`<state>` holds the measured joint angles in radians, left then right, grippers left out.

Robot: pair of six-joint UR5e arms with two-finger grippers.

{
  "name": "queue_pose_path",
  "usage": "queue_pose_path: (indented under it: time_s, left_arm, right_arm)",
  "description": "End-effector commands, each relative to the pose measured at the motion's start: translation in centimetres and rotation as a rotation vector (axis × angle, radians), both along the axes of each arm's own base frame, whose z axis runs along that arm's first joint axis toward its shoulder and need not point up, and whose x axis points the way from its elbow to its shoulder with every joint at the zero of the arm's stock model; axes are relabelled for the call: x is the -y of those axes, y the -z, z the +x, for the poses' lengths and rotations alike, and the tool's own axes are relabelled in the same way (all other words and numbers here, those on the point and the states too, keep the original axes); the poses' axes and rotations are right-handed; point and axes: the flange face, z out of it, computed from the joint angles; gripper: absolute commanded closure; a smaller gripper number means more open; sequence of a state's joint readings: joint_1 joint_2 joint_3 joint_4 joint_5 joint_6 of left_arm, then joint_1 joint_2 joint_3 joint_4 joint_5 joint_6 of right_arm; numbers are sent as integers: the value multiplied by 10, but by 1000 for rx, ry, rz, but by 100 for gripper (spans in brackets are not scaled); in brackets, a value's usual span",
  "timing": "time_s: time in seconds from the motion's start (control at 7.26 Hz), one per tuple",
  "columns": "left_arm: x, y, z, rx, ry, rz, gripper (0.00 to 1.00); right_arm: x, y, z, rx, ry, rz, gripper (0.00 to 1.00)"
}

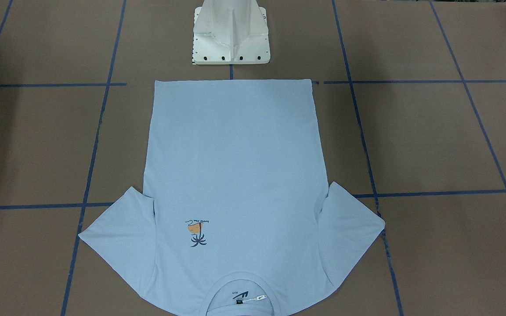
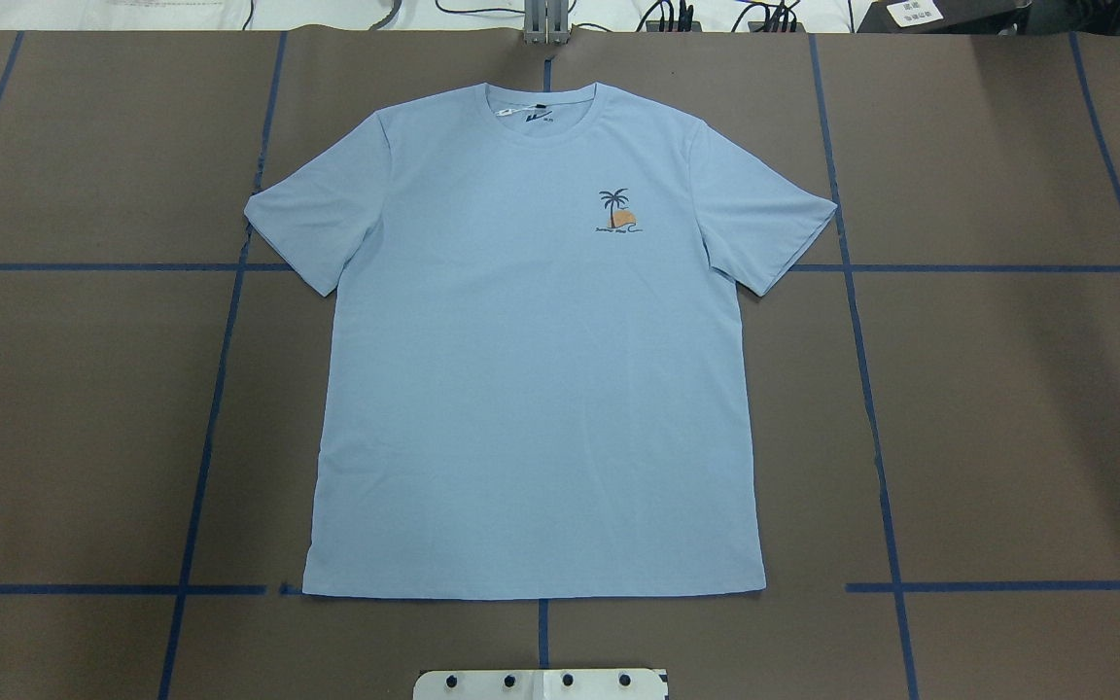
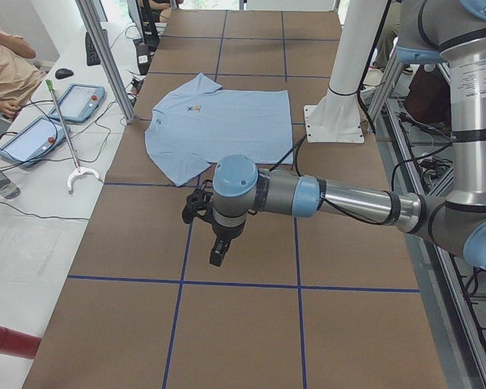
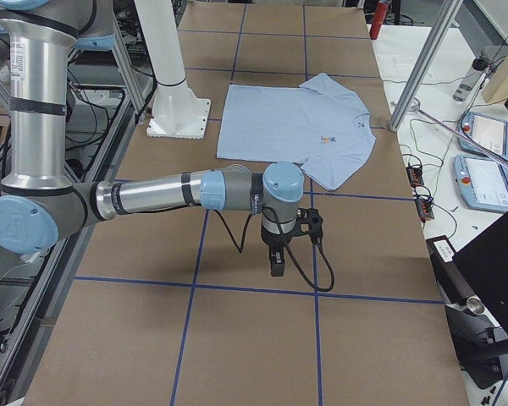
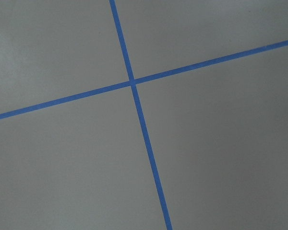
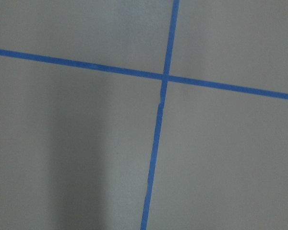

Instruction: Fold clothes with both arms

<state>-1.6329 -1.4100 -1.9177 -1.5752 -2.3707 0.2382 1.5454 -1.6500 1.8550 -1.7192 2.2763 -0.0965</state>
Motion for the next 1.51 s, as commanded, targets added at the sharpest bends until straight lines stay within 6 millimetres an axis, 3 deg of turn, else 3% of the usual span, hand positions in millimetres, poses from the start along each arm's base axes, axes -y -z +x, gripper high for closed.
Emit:
queue_pose_path:
  time_s: [0.0,0.14,0.28,0.55,0.83,0.96,1.1,1.38]
  left_arm:
    - [20,36,-1,17,6,302,0]
    - [24,42,-2,26,8,453,0]
    - [32,31,-2,26,7,496,0]
    - [37,34,-2,28,7,537,0]
    - [42,40,-2,11,38,515,0]
    - [43,43,-2,-5,67,499,0]
    - [42,44,-2,-6,68,509,0]
    - [41,46,-2,-7,67,513,0]
  right_arm:
    - [22,30,-11,1,21,226,0]
    - [30,41,-11,5,12,327,0]
    - [35,43,-11,11,-7,337,0]
    - [50,47,-7,-40,-29,355,0]
    - [57,37,-10,0,-75,413,0]
    - [66,47,-52,80,-177,305,0]
    - [89,75,-97,139,-222,247,0]
    - [111,118,-169,250,-308,154,0]
